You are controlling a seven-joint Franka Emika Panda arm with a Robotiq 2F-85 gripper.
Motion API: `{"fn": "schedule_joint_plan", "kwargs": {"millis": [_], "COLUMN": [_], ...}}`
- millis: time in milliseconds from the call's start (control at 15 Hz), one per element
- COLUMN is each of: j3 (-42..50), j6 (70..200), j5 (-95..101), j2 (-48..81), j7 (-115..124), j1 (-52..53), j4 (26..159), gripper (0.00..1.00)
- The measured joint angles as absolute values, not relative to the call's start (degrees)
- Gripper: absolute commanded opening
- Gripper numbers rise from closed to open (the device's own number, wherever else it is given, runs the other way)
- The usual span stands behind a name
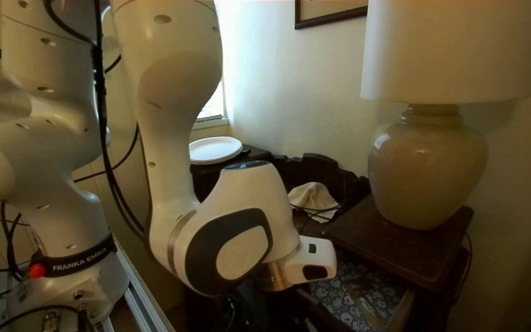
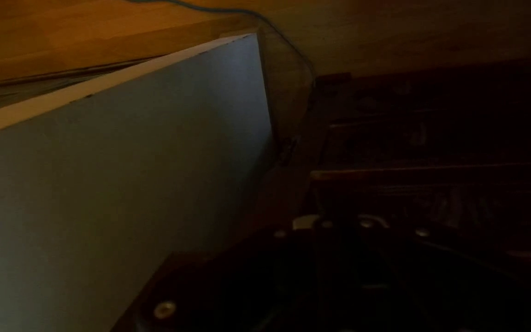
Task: Close the open drawer
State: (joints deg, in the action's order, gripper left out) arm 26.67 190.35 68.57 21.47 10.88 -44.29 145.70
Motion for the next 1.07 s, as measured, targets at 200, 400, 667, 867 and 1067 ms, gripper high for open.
{"fn": "schedule_joint_plan", "kwargs": {"millis": [200,400,667,867,1067], "j3": [26.02,23.47,19.91,17.07,15.28], "j6": [191.66,191.98,195.16,197.75,200.25], "j5": [66.41,57.75,54.98,54.98,54.98], "j2": [23.4,24.08,24.58,24.66,24.71], "j7": [9.74,3.17,0.94,1.13,1.57], "j1": [-45.25,-47.2,-50.23,-52.41,-53.51], "j4": [144.84,144.85,144.03,142.53,140.92], "gripper": [0.04,0.03,0.03,0.03,0.03]}}
